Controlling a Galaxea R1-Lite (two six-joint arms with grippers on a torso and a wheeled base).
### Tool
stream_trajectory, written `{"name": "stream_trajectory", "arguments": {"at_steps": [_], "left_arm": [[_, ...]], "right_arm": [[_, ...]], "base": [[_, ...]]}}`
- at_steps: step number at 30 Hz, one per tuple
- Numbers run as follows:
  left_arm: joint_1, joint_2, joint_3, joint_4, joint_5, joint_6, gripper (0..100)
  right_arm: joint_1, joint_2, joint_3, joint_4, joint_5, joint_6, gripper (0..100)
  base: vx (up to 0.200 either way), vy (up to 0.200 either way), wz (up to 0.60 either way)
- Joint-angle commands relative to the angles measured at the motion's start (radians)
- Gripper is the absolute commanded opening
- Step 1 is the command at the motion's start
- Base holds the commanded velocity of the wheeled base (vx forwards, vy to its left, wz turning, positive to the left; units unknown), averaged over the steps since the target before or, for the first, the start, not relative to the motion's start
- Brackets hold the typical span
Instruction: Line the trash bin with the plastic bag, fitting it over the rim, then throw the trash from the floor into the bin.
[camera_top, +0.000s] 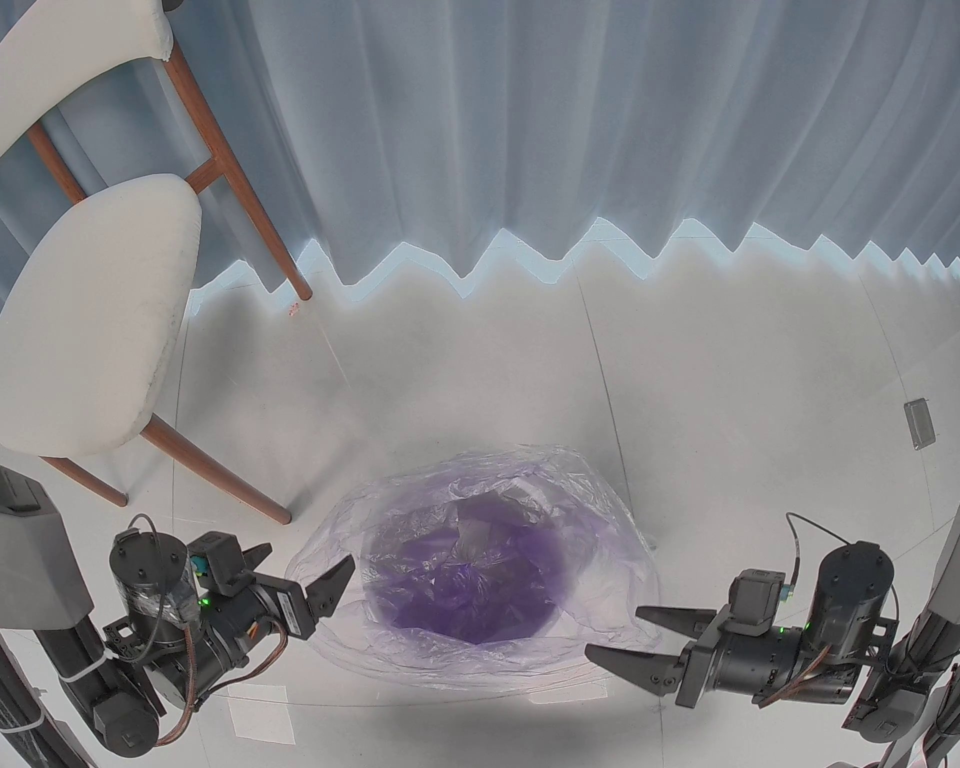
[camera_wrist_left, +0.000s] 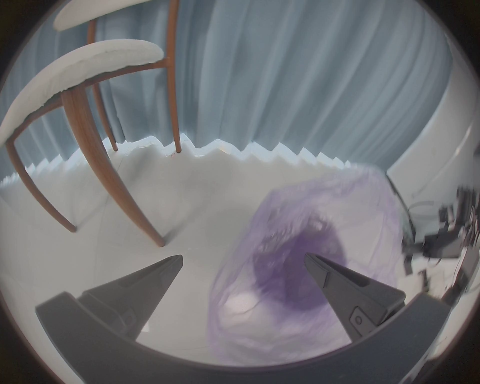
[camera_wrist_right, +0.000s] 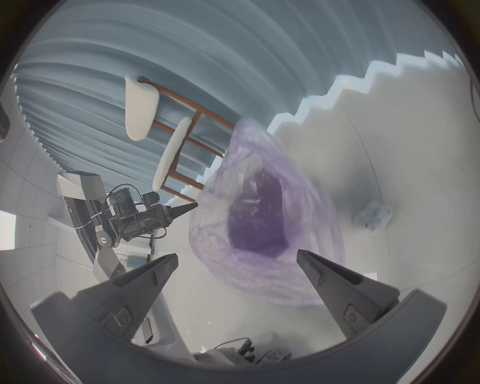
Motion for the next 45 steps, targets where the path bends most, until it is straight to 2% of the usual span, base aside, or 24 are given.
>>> {"name": "stream_trajectory", "arguments": {"at_steps": [1, 3, 5, 8, 11, 13, 17, 19, 20, 21, 22, 23, 25, 26, 29, 32, 33, 36, 39, 42, 45], "left_arm": [[-0.018, -0.101, -0.099, -0.002, 0.001, -0.11, 100], [-0.02, -0.113, -0.12, -0.002, 0.001, -0.143, 100], [-0.027, -0.174, -0.155, -0.002, 0.001, -0.247, 100], [-0.055, -0.214, -0.154, -0.002, 0.001, -0.319, 100], [-0.136, -0.329, -0.155, -0.002, -0.001, -0.494, 100], [-0.156, -0.398, -0.158, 0.0, -0.002, -0.563, 100], [-0.225, -0.519, -0.1, 0.003, -0.087, -0.62, 100], [-0.251, -0.568, -0.002, 0.001, -0.151, -0.629, 100], [-0.251, -0.568, -0.002, 0.001, -0.151, -0.629, 100], [-0.259, -0.598, 0.044, 0.024, -0.226, -0.632, 100], [-0.261, -0.604, 0.044, 0.061, -0.248, -0.633, 100], [-0.257, -0.611, 0.044, 0.112, -0.248, -0.633, 100], [-0.257, -0.611, 0.044, 0.112, -0.248, -0.633, 100], [-0.236, -0.637, 0.038, 0.247, -0.266, -0.627, 100], [-0.21, -0.604, 0.016, 0.336, -0.268, -0.604, 100], [-0.207, -0.581, 0.024, 0.333, -0.263, -0.561, 100], [-0.188, -0.581, 0.043, 0.325, -0.266, -0.508, 100], [-0.158, -0.584, 0.043, 0.311, -0.271, -0.449, 100], [-0.15, -0.588, 0.03, 0.256, -0.286, -0.439, 100], [-0.138, -0.587, -0.077, 0.126, -0.303, -0.433, 100], [-0.136, -0.598, -0.151, 0.116, -0.309, -0.408, 100]], "right_arm": [[-0.091, -0.069, -0.059, -0.001, 0.0, -0.026, 100], [-0.112, -0.075, -0.07, -0.001, 0.001, -0.027, 100], [-0.138, -0.092, -0.097, 0.005, 0.003, -0.029, 100], [-0.14, -0.096, -0.093, 0.004, 0.003, -0.029, 100], [-0.14, -0.116, -0.088, 0.004, 0.006, -0.029, 100], [-0.14, -0.135, -0.088, 0.005, 0.008, -0.027, 100], [-0.143, -0.172, -0.093, 0.008, 0.006, -0.029, 100], [-0.172, -0.179, -0.1, 0.01, 0.006, -0.03, 100], [-0.172, -0.179, -0.1, 0.01, 0.006, -0.03, 100], [-0.196, -0.172, -0.102, 0.01, 0.006, -0.046, 100], [-0.206, -0.165, -0.102, 0.01, 0.006, -0.055, 100], [-0.215, -0.159, -0.1, 0.01, 0.006, -0.061, 100], [-0.215, -0.159, -0.1, 0.01, 0.006, -0.061, 100], [-0.224, -0.144, -0.096, 0.008, 0.006, -0.069, 100], [-0.235, -0.129, -0.105, 0.005, 0.006, -0.069, 100], [-0.236, -0.126, -0.105, 0.005, 0.005, -0.069, 100], [-0.236, -0.121, -0.102, 0.008, 0.005, -0.069, 100], [-0.232, -0.116, -0.091, 0.008, 0.0, -0.073, 100], [-0.232, -0.119, -0.094, 0.007, -0.002, -0.092, 100], [-0.238, -0.126, -0.134, 0.011, -0.009, -0.096, 100], [-0.238, -0.13, -0.178, 0.063, -0.009, -0.096, 100]], "base": [[0.0, 0.0, 0.0], [0.0, 0.0, 0.0], [0.0, 0.0, 0.0], [0.0, 0.0, 0.0], [0.0, 0.0, 0.0], [0.0, 0.0, 0.0], [0.0, 0.0, 0.0], [0.0, 0.0, 0.0], [0.0, 0.0, 0.0], [0.0, 0.0, 0.0], [0.0, 0.0, 0.0], [0.0, 0.0, 0.0], [0.0, 0.0, 0.0], [0.0, 0.0, 0.0], [0.0, 0.0, 0.0], [0.0, 0.0, 0.0], [0.0, 0.0, 0.0], [0.0, 0.0, 0.0], [0.0, 0.0, 0.0], [0.0, 0.0, 0.0], [0.0, 0.0, 0.0]]}}
